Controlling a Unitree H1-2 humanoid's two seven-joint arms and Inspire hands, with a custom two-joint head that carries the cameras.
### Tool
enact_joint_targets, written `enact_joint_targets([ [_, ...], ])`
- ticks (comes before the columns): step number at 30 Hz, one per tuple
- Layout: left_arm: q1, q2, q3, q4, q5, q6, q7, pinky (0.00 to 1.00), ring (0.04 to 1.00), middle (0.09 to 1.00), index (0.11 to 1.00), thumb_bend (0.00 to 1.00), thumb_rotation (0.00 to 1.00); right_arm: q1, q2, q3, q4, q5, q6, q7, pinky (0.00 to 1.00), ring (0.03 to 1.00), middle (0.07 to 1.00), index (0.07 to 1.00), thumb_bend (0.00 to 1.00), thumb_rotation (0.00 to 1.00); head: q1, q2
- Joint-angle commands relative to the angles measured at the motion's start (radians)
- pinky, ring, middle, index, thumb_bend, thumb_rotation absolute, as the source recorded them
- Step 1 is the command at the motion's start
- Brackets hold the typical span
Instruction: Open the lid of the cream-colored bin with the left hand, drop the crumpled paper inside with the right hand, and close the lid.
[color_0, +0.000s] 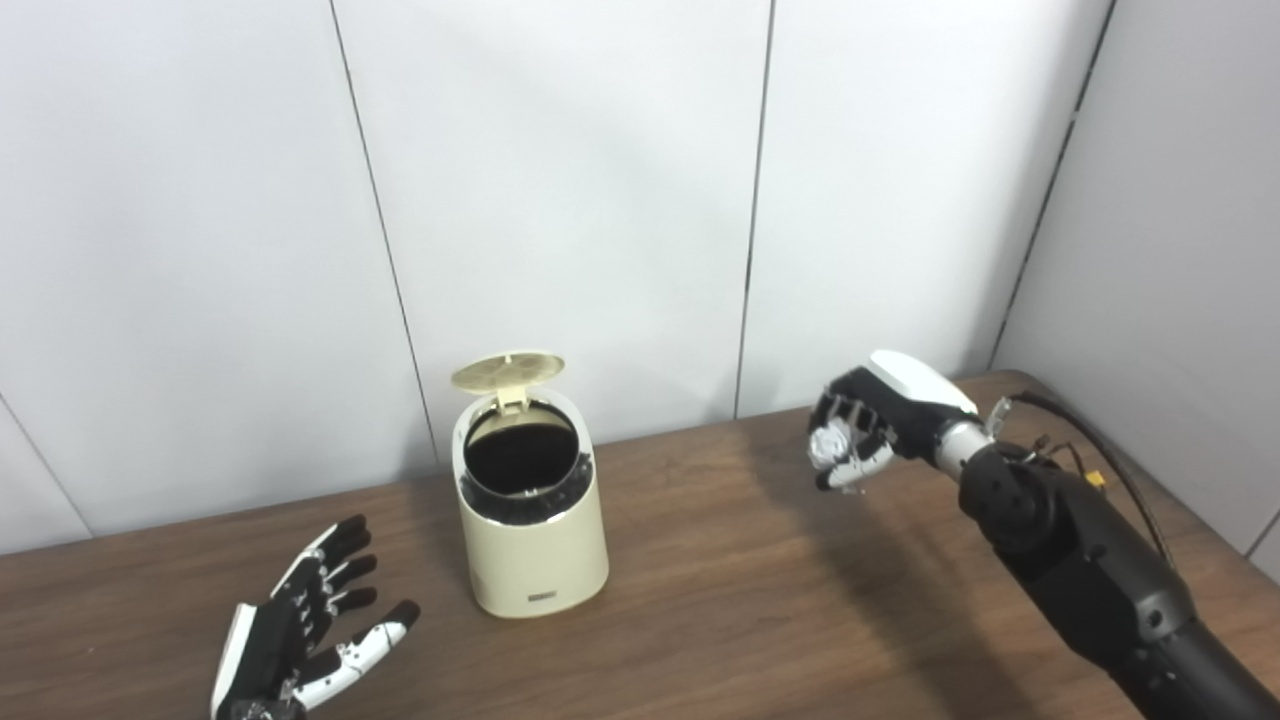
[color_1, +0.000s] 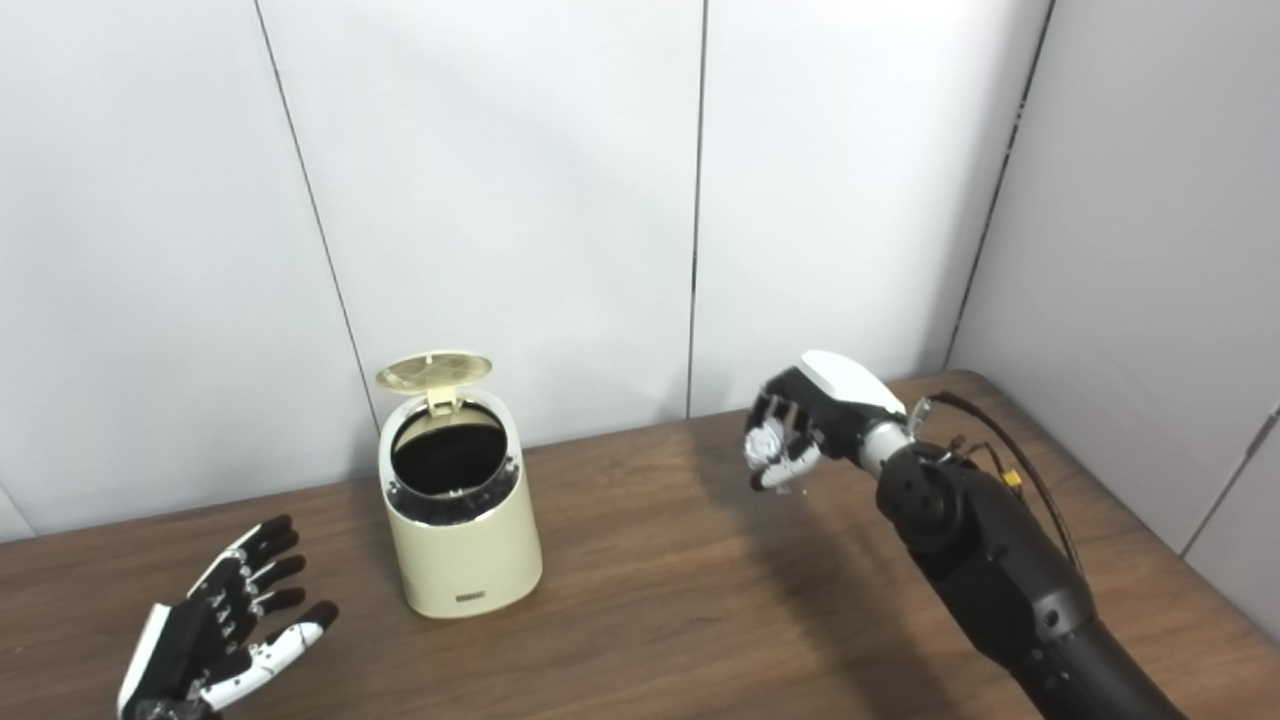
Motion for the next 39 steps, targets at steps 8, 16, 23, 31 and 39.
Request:
enact_joint_targets([
  [8, -0.023, -0.012, -0.014, -0.013, 0.018, -0.037, 0.012, 0.72, 0.822, 0.871, 0.896, 0.63, 0.07, -0.043, 0.033, -0.003, -0.169, -0.002, -0.024, 0.018, 0.42, 0.427, 0.482, 0.517, 0.52, 0.00, 0.048, 0.001],
  [16, -0.022, -0.026, -0.015, -0.007, 0.020, -0.043, 0.020, 0.69, 0.810, 0.860, 0.888, 0.65, 0.07, -0.050, 0.127, 0.013, -0.297, -0.040, 0.048, 0.054, 0.43, 0.434, 0.472, 0.510, 0.52, 0.00, 0.106, 0.005],
  [23, -0.016, -0.037, -0.024, -0.014, 0.017, -0.043, 0.018, 0.68, 0.818, 0.861, 0.889, 0.66, 0.10, -0.081, 0.203, 0.027, -0.358, -0.022, 0.081, 0.097, 0.41, 0.428, 0.489, 0.497, 0.52, 0.00, 0.135, 0.007],
  [31, -0.011, -0.048, -0.029, -0.030, 0.037, -0.026, 0.034, 0.68, 0.816, 0.858, 0.884, 0.66, 0.09, -0.127, 0.262, 0.065, -0.325, -0.014, 0.039, 0.097, 0.39, 0.418, 0.489, 0.504, 0.52, 0.00, 0.172, 0.006],
  [39, -0.012, -0.058, -0.030, -0.023, 0.034, -0.032, 0.032, 0.70, 0.819, 0.857, 0.885, 0.68, 0.09, -0.158, 0.318, 0.093, -0.291, -0.041, 0.052, 0.098, 0.39, 0.419, 0.480, 0.504, 0.52, 0.00, 0.197, 0.000],
])
